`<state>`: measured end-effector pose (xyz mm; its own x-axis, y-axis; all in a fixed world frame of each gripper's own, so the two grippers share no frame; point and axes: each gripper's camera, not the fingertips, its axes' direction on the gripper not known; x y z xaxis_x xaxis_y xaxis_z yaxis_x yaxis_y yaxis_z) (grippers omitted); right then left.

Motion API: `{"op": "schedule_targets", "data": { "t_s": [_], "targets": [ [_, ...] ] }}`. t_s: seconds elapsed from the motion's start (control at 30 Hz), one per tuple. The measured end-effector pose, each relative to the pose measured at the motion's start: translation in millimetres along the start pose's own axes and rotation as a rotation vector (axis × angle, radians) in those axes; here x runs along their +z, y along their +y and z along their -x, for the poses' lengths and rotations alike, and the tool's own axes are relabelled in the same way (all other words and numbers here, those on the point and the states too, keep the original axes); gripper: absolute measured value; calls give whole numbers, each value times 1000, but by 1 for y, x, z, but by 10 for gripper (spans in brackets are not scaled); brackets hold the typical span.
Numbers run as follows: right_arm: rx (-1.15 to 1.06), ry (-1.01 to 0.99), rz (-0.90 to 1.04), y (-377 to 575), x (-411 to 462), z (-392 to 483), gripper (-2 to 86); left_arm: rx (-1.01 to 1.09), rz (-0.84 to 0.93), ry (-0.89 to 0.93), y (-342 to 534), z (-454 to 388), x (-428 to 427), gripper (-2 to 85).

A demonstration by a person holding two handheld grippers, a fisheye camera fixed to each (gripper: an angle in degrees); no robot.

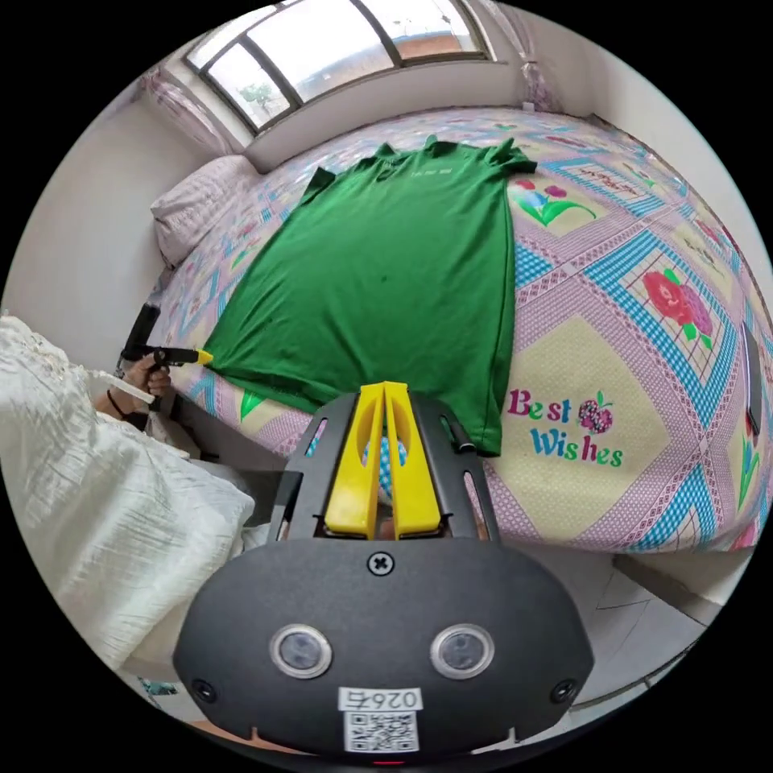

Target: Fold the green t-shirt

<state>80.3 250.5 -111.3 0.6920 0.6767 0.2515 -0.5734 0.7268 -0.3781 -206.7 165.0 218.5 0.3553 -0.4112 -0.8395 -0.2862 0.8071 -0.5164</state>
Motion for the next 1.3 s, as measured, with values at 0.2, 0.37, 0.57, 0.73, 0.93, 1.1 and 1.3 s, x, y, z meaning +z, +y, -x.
{"op": "schedule_targets", "data": {
  "t_s": [0.2, 0.37, 0.57, 0.73, 0.93, 1.1, 1.3],
  "targets": [
    [43, -255, -409, -55, -54, -35, 22, 334, -299, -192, -55, -126, -32, -10],
    [83, -103, -429, -130, -23, -85, 25, 454, -395, -373, -111, -177, 0, -10],
    [236, -43, -299, -249, 60, -167, 59, 335, -353, -463, -181, -151, 57, -10],
    [404, 103, -251, -311, 121, -191, 88, 300, -254, -493, -217, -120, 88, -10],
    [448, 174, -95, -347, 193, -175, 48, 275, -165, -428, -236, -92, 103, -10],
    [427, 231, -169, -334, 213, -137, -12, 267, -155, -389, -229, -74, 112, -10],
    [-76, 606, -199, -343, 254, 8, -14, 217, -178, -300, -232, -58, 104, -10]
  ]
}}
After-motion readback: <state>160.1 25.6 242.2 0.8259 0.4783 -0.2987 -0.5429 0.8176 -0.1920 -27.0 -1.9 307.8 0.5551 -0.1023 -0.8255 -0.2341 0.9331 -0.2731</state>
